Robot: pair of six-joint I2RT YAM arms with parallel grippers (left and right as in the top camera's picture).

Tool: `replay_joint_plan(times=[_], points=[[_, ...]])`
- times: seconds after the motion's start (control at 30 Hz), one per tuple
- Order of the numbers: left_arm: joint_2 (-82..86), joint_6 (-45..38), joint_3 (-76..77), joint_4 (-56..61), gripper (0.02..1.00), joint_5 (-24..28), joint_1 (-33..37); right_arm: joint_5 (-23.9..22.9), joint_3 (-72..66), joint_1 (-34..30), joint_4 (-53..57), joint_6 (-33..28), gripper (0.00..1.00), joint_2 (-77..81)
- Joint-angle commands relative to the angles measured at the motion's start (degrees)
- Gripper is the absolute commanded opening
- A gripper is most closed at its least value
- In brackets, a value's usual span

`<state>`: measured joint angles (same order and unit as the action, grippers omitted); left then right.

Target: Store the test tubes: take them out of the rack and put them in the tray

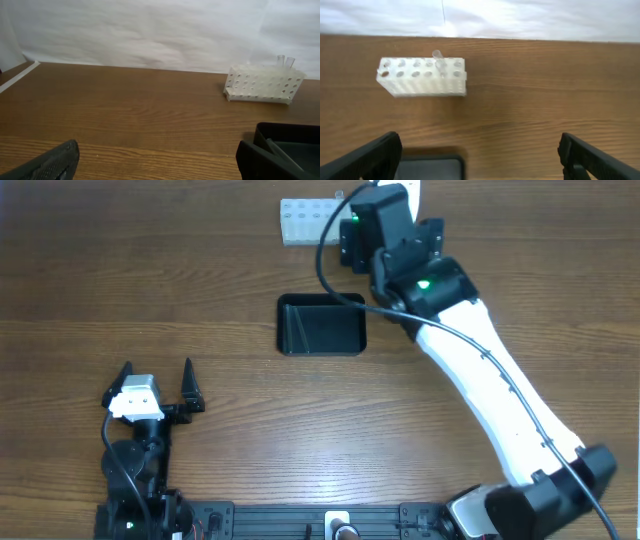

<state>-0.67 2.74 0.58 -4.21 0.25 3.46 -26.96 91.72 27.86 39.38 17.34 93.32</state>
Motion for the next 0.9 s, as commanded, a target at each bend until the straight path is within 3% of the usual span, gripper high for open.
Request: replay_joint_plan(times=[0.03,0.33,0.53,0.9], points=[[0.3,-0.6,-0.2,-0.2,0.998,0.8,0.2,-3.7,1.6,1.0,-4.0,3.1,0.991,4.4],[0.3,-0.6,-0.2,-0.2,0.998,0.8,0.2,-4.7,1.6,1.0,-14.9,-0.6,0.991,15.1],[0.3,-0.6,-0.2,-0.2,0.996,0.8,0.2,-4.7,1.6,0.6,-25.3,-6.1,0.993,22.3],[0.3,-0.6,-0.2,-0.2,1.0,0.8,0.2,-6.1,1.6,-1.3,-38.2,-6.3,0.945,29.3]])
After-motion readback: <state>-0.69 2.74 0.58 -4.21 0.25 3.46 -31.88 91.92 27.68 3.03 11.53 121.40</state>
